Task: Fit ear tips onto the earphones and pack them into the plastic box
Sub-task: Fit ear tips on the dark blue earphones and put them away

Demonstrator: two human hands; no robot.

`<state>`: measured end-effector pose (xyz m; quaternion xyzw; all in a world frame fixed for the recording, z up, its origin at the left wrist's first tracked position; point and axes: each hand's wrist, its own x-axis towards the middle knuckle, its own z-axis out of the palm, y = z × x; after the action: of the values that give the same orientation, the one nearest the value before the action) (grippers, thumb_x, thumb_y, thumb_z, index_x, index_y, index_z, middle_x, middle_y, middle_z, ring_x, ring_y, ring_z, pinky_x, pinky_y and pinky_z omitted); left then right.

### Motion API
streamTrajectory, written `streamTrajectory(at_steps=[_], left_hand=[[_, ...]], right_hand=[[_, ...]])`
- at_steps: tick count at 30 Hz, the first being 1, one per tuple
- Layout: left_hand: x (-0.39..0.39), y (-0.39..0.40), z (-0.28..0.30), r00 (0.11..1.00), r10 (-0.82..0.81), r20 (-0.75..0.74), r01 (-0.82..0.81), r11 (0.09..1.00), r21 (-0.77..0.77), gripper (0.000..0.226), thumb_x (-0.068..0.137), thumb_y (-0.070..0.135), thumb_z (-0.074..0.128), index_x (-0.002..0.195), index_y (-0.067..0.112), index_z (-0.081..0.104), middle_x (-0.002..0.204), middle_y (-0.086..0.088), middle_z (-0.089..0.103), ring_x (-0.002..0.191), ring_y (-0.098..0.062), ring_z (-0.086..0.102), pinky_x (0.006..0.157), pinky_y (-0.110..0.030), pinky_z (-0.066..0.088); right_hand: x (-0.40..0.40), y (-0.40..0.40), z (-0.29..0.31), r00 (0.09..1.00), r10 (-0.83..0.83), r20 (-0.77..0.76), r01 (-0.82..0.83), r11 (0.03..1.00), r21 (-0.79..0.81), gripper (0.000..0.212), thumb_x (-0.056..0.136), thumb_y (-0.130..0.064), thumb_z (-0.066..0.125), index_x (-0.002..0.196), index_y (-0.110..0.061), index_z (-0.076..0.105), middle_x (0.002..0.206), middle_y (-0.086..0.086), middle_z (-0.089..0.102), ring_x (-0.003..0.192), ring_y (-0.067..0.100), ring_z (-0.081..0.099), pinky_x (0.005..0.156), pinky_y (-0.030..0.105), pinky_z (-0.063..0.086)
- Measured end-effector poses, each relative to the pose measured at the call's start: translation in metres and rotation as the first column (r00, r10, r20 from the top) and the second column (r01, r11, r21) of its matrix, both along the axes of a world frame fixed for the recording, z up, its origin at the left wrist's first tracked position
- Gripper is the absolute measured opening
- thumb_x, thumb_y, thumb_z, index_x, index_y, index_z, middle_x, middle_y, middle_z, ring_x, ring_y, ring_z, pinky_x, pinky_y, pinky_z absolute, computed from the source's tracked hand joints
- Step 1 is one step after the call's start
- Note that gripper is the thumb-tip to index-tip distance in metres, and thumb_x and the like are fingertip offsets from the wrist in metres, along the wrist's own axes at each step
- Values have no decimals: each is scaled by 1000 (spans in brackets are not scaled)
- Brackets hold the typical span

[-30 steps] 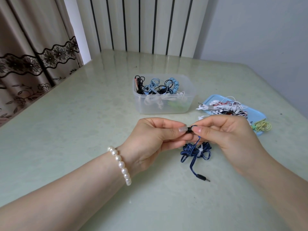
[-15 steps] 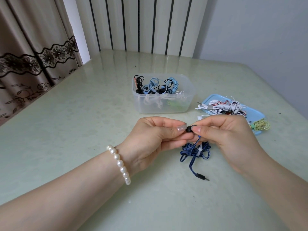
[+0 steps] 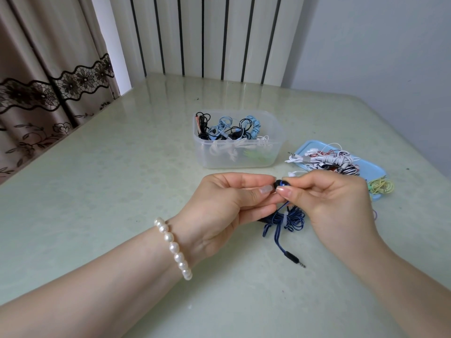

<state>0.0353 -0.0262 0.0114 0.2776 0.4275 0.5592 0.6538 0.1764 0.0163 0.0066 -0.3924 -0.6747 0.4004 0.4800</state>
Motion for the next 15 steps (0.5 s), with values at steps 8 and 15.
streamTrajectory(at_steps=[8, 15], left_hand=[[-1, 1, -1, 999, -1, -34, 2, 1000, 31, 14, 83, -5, 55, 92, -1, 65, 89, -17, 72, 79, -20, 71, 75, -26, 57], [-2, 2, 0, 999, -32, -37, 35, 997, 69, 17, 80, -5, 56, 94, 0, 65, 88, -16, 72, 80, -22, 71, 74, -25, 57]], right_hand=[[7, 8, 5, 992, 129, -4, -129, 990, -50, 16, 72, 6, 67, 71, -10, 69, 64, -2, 72, 58, 10, 67, 60, 17, 54], [13, 13, 10, 978, 187, -94, -206, 945, -255, 9, 69, -10, 62, 74, -6, 68, 62, 11, 70, 55, 21, 68, 57, 27, 57]])
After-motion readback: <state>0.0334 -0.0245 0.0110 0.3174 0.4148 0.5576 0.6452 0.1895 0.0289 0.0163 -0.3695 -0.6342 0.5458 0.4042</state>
